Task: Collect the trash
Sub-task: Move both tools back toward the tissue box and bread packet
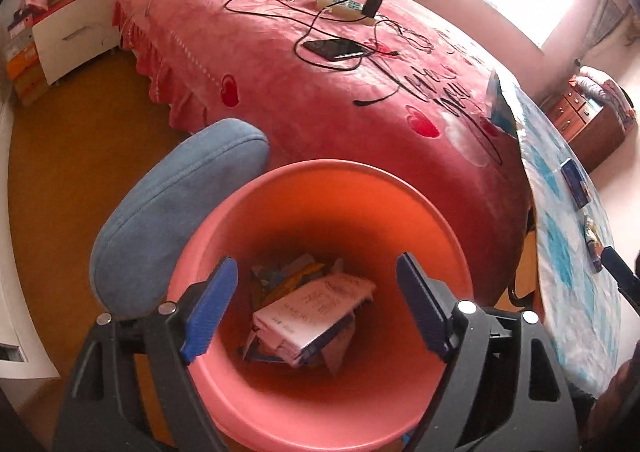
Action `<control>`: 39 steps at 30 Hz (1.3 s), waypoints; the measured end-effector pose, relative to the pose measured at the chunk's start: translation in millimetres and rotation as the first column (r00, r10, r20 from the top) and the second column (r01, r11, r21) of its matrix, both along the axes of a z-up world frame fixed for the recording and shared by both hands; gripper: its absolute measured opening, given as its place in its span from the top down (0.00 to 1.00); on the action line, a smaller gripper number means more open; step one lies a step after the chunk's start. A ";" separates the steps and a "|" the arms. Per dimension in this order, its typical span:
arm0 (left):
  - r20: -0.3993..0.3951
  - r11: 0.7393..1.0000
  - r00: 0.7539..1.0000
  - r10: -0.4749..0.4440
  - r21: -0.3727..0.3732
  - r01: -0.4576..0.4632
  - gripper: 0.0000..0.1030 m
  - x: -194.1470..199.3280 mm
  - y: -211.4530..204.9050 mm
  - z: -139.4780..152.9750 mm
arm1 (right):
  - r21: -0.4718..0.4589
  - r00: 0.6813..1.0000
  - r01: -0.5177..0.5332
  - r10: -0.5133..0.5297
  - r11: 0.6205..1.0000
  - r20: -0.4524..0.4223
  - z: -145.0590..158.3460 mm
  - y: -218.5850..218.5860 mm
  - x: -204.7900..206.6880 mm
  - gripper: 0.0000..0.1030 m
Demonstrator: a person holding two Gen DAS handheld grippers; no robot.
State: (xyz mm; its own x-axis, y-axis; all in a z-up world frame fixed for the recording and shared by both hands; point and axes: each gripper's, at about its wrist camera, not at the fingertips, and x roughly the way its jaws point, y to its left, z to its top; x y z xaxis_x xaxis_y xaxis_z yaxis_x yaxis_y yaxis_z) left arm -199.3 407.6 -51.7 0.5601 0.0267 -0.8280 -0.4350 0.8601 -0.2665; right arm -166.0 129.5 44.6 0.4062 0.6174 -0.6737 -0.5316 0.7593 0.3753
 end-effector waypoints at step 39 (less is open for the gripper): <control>0.040 0.967 0.968 -0.247 0.081 0.243 0.20 63.7 -141.8 68.0 | -0.030 0.959 0.270 -0.266 0.963 0.095 -1.1 -124.5 14.1 0.09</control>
State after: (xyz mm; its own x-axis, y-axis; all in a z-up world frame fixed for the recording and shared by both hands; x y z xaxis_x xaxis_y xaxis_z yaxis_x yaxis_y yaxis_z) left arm -135.6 265.8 16.3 0.5971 -0.0551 -0.8003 -0.1967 0.9571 -0.2127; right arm -151.9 5.0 43.5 0.6124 0.4497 -0.6501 -0.3367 0.8925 0.3002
